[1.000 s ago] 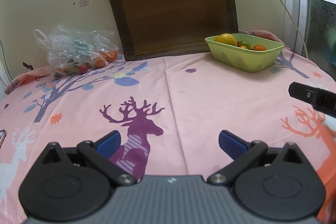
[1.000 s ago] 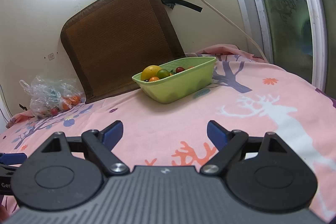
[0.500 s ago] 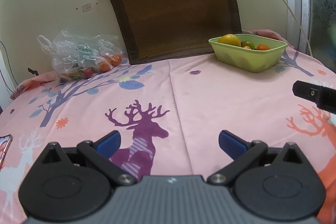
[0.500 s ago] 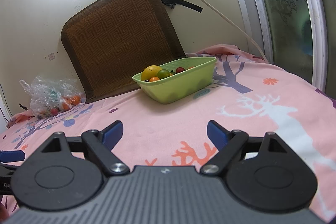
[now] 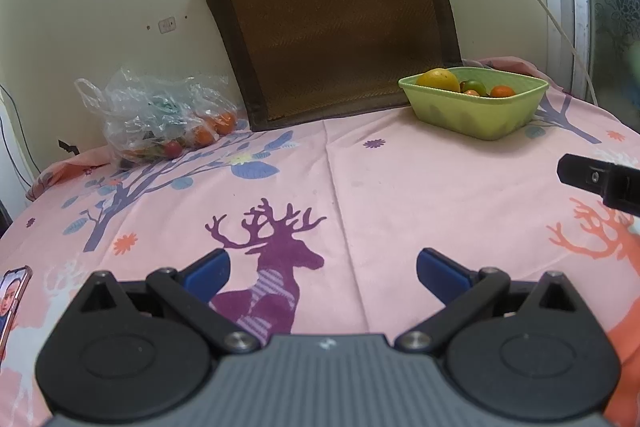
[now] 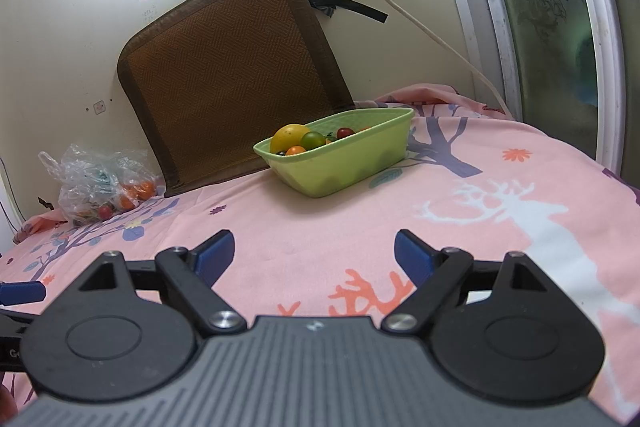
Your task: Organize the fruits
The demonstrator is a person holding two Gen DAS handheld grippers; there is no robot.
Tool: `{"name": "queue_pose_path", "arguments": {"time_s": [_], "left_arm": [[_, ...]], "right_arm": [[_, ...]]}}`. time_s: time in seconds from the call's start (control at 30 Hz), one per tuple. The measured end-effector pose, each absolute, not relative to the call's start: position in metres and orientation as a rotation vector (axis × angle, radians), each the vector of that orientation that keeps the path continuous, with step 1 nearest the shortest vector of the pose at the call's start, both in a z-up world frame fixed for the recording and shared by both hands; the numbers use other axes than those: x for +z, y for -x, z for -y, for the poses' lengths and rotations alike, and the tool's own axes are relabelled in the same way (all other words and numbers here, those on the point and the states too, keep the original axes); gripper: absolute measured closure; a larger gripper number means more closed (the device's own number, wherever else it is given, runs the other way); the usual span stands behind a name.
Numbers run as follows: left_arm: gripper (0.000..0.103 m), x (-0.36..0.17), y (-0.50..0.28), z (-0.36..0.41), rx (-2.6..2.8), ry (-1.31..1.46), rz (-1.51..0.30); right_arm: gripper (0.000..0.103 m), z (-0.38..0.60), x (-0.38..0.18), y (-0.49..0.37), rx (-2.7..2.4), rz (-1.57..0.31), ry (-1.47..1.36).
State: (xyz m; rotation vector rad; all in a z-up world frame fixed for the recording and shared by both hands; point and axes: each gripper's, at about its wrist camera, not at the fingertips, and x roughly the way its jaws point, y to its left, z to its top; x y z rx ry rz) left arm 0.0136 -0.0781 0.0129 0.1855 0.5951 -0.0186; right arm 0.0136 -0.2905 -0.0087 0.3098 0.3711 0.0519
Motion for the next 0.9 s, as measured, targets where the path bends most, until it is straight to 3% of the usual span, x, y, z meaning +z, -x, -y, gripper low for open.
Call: {"name": "queue_pose_path", "arguments": {"time_s": [0.9], "left_arm": [[0.000, 0.0108, -0.0110, 0.0825, -0.014, -0.215, -0.578]], "right_arm": [[0.014, 0.2896, -0.0079, -0.0139, 0.059, -0.366, -0.310]]}}
